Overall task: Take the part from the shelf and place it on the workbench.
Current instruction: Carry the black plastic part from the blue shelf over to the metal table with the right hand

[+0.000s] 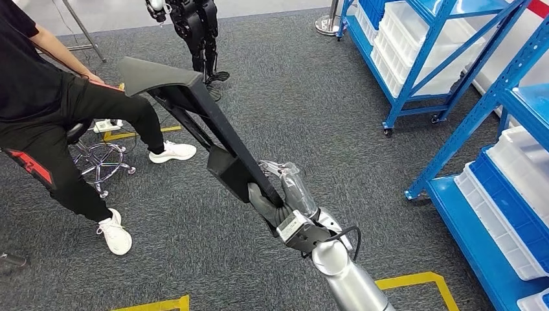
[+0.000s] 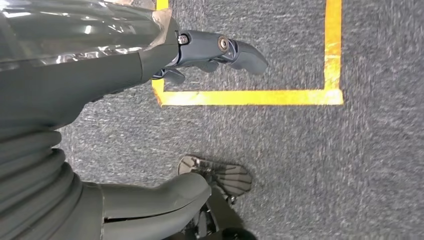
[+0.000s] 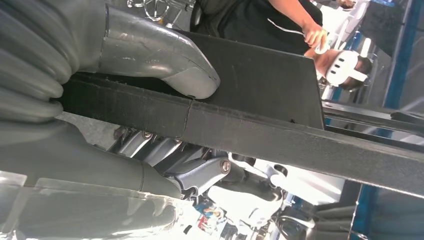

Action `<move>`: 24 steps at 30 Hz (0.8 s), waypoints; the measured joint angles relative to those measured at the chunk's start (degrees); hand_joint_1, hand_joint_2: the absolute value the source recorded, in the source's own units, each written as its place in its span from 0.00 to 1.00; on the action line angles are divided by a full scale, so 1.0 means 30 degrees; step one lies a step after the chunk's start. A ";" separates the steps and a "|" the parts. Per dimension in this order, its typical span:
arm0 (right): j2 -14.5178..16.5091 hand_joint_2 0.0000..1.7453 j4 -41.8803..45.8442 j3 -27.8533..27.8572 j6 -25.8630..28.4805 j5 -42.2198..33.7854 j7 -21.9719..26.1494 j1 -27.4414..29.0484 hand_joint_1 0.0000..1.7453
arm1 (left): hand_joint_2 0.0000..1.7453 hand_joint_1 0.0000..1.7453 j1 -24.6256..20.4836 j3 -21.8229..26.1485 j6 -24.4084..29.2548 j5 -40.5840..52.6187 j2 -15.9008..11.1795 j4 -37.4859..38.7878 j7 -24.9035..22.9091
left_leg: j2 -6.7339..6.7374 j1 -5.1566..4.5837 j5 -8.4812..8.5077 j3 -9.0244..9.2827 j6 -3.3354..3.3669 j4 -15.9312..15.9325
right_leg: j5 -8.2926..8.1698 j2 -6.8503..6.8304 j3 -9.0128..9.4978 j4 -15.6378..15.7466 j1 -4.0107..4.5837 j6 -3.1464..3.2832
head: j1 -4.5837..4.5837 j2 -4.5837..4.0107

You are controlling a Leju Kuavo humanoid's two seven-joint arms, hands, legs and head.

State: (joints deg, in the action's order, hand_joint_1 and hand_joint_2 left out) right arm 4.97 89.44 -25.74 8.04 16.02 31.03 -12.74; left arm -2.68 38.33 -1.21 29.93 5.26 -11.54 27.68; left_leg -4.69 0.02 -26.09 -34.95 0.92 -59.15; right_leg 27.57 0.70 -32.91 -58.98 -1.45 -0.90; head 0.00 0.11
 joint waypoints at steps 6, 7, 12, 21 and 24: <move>0.0042 1.00 0.0005 0.0018 -0.0005 0.0000 0.0002 -0.0015 1.00 | 1.00 0.00 -0.0056 -0.0004 0.0002 0.0086 0.0047 0.0005 0.0035 | 0.1488 0.0216 -0.2125 -0.2672 -0.0391 -0.5075 | 0.0076 -0.0967 0.0033 0.0021 0.0156 0.0379 | 0.0099 0.0000; 0.0044 1.00 0.0005 0.0018 -0.0005 0.0000 0.0002 -0.0019 1.00 | 1.00 0.00 -0.0040 -0.0002 0.0002 0.0112 0.0049 0.0007 0.0039 | 0.1543 0.0223 -0.1665 -0.2434 -0.0349 -0.4508 | 0.0093 -0.1132 0.0044 0.0022 0.0180 0.0392 | 0.0101 0.0000; 0.0089 1.00 0.0035 0.0013 -0.0002 0.0038 0.0007 -0.0049 1.00 | 1.00 0.00 -0.0143 -0.0005 0.0002 0.0223 0.0027 -0.0007 0.0100 | 0.2821 -0.0152 0.0060 -0.0077 0.0144 0.0153 | 0.0230 -0.1796 0.0172 0.0073 0.0299 0.0183 | 0.0088 0.0000; -0.0043 1.00 0.0056 0.0013 0.0000 0.0049 0.0002 0.0080 1.00 | 1.00 0.00 -0.0165 0.0002 0.0002 0.0281 0.0016 -0.0005 0.0139 | 0.0852 -0.0085 0.0519 0.0348 0.0746 0.0805 | 0.2307 -0.0350 -0.2492 -0.5313 0.0227 -0.0039 | 0.0010 0.0000; -0.0107 1.00 0.0062 0.0007 0.0000 0.0067 0.0002 0.0074 1.00 | 1.00 0.00 -0.0112 0.0002 0.0020 0.0401 0.0053 -0.0002 0.0177 | 0.0047 -0.0026 0.0423 0.0370 0.0594 0.0648 | 0.0789 0.0098 -0.1299 -0.2322 0.0073 -0.0641 | 0.0002 0.0000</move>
State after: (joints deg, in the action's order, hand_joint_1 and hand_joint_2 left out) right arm 4.65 89.63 -25.71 8.04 16.22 31.04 -12.52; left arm -3.02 38.34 -1.15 31.13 5.42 -11.55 28.21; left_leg -4.55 -0.06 -24.82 -33.85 2.70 -57.20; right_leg 29.94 0.99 -36.81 -65.95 -1.23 -2.82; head 0.01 0.11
